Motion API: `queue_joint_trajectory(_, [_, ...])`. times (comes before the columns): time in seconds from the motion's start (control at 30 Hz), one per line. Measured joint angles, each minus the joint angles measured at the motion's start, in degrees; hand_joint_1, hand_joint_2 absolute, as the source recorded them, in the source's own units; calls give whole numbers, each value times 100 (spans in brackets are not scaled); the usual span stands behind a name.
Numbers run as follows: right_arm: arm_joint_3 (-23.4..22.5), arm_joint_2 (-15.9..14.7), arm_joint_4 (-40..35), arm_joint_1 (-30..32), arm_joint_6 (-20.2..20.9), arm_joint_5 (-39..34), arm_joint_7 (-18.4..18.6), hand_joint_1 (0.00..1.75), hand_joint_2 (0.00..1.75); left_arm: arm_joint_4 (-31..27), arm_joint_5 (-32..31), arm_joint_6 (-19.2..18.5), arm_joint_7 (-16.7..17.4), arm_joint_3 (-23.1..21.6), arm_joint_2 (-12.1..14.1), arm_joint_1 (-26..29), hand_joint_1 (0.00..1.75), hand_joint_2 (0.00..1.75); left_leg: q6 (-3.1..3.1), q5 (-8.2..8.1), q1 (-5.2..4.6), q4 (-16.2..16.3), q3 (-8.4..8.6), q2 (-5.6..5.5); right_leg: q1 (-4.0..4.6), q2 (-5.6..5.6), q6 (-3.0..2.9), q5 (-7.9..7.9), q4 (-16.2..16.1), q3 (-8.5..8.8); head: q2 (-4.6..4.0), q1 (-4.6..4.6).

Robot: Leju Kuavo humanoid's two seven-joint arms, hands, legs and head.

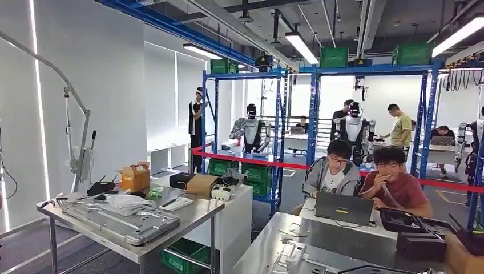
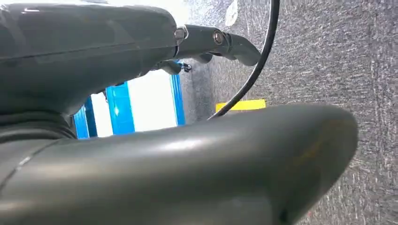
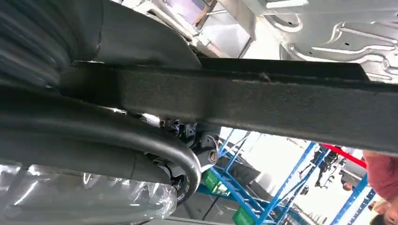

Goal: Take the parts from the cabinet and place them on the table.

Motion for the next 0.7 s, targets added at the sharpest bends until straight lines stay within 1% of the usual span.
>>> queue_joint_trajectory(0.03, [-18, 2, 0, -4, 0, 7, -2, 175, 175, 0, 2, 0, 2, 0, 0, 4, 0, 0, -14, 6, 1, -6, -13, 21, -3, 15, -10, -36, -24, 8, 2, -4])
queue_joint_trajectory(0.1, [-26, -4, 2, 19, 0, 18, -2, 175, 175, 2, 9, 9, 0, 4, 0, 21, 0, 0, -50, 25, 4, -43, 3, 67, 0, 73, -18, -29, -25, -12, 4, 2])
queue_joint_trajectory(0.13, [-28, -11, 0, 21, 0, 28, -7, 175, 175, 0, 9, 15, 0, 7, 2, 20, 0, 0, -86, -1, -15, -33, -10, 81, -107, 90, -70, 7, -70, 43, 4, -2])
queue_joint_trajectory(0.17, [-31, -9, -2, 17, -2, 39, -13, 175, 175, 0, 13, 20, -2, 7, 9, 19, 0, 0, -112, -84, 9, 56, -30, 39, -109, 105, -79, 16, -83, 48, 9, 0])
queue_joint_trajectory(0.2, [-33, -7, -2, 13, -2, 48, -18, 175, 175, 0, 13, 26, -6, 9, 9, 19, 0, 0, -118, -270, 8, 339, -149, 17, -118, 115, -117, 19, -79, 48, 5, 20])
queue_joint_trajectory(0.23, [-35, -7, -2, 15, -2, 52, -17, 175, 175, 0, 15, 24, -4, 9, 9, 23, 0, 0, -128, -482, 21, 763, -333, 2, -118, 130, -149, 19, -79, 49, 2, 24])
queue_joint_trajectory(0.27, [-35, -7, -2, 18, 0, 59, -17, 175, 175, 0, 15, 24, -4, 9, 11, 31, 0, 0, -139, -664, 30, 1213, -537, -9, -117, 162, -150, 19, -77, 48, 4, 28])
queue_joint_trajectory(0.3, [-35, -7, -2, 21, 0, 63, -17, 175, 175, 0, 17, 24, -4, 9, 11, 39, 0, 0, -151, -784, 35, 1608, -720, -10, -117, 198, -150, 19, -75, 48, 4, 35])
queue_joint_trajectory(0.33, [-37, -7, -2, 28, 4, 70, -17, 175, 175, 0, 17, 24, -4, 11, 11, 43, 0, 0, -159, -763, 49, 1743, -790, -10, -122, 258, -150, 19, -73, 50, 4, 39])
queue_joint_trajectory(0.37, [-37, -2, -2, 34, 4, 81, -17, 175, 175, 0, 24, 24, -4, 11, 11, 43, 0, 0, -164, -621, 66, 1578, -712, -12, -129, 305, -149, 18, -68, 52, 4, 39])
queue_joint_trajectory(0.4, [-37, 6, -2, 34, 4, 85, -17, 175, 175, 0, 26, 24, -6, 13, 11, 38, 0, 0, -165, -404, 84, 1199, -536, -26, -140, 356, -143, 14, -55, 53, 2, 41])
queue_joint_trajectory(0.43, [-39, 7, -2, 31, 4, 94, -13, 175, 175, 0, 28, 26, -7, 13, 13, 35, 0, 0, -167, -140, 108, 665, -286, -94, -155, 410, -124, 2, -37, 53, 4, 41])
queue_joint_trajectory(0.47, [-50, 7, -2, 28, 4, 98, -9, 175, 175, 0, 31, 26, -7, 13, 15, 38, 0, 0, -175, 46, 151, 197, -75, -313, -165, 450, -90, -18, -8, 42, 4, 39])
queue_joint_trajectory(0.5, [-63, 13, -4, 15, 4, 100, -7, 175, 175, 2, 33, 26, -7, 13, 13, 38, 0, 0, -190, -77, 164, 89, 5, -510, -140, 499, -53, -19, -1, -7, 4, 33])
queue_joint_trajectory(0.53, [-81, 20, -4, 14, 7, 109, -2, 175, 175, 2, 33, 26, -7, 13, 13, 48, 0, 0, -179, -56, 178, 63, -8, -443, -135, 553, -18, -5, 31, -28, 0, 26])
queue_joint_trajectory(0.57, [-90, 22, -4, 17, 7, 120, -2, 175, 175, 2, 35, 26, -4, 13, 13, 57, 0, 0, -170, -62, 139, 62, -1, -392, -170, 615, 13, 14, 7, -31, 11, 26])
queue_joint_trajectory(0.6, [-100, 24, -5, 21, 9, 129, -7, 175, 175, 2, 35, 26, -7, 15, 15, 53, 0, 0, -138, -64, 108, 68, 4, -337, -193, 674, 59, 42, -33, -38, 7, 11])
queue_joint_trajectory(0.63, [-111, 2, -4, 23, 9, 135, -7, 175, 175, 2, 35, 26, -9, 17, 13, 39, 0, 0, -93, -36, 125, 35, 17, -276, -173, 733, 98, 55, -48, -67, 2, 11])
queue_joint_trajectory(0.67, [-114, -11, -7, 28, 9, 140, -7, 175, 175, 2, 35, 28, -11, 17, 13, 19, 0, 0, -44, -9, 146, -8, 30, -212, -182, 641, 110, 3, -9, -107, 4, 4])
queue_joint_trajectory(0.7, [-116, -37, -4, 14, 9, 149, 0, 175, 175, 2, 35, 28, -13, 17, 11, 15, 0, 0, -11, -2, 132, -34, 36, -171, -141, 405, 107, -141, 194, -205, 7, 13])
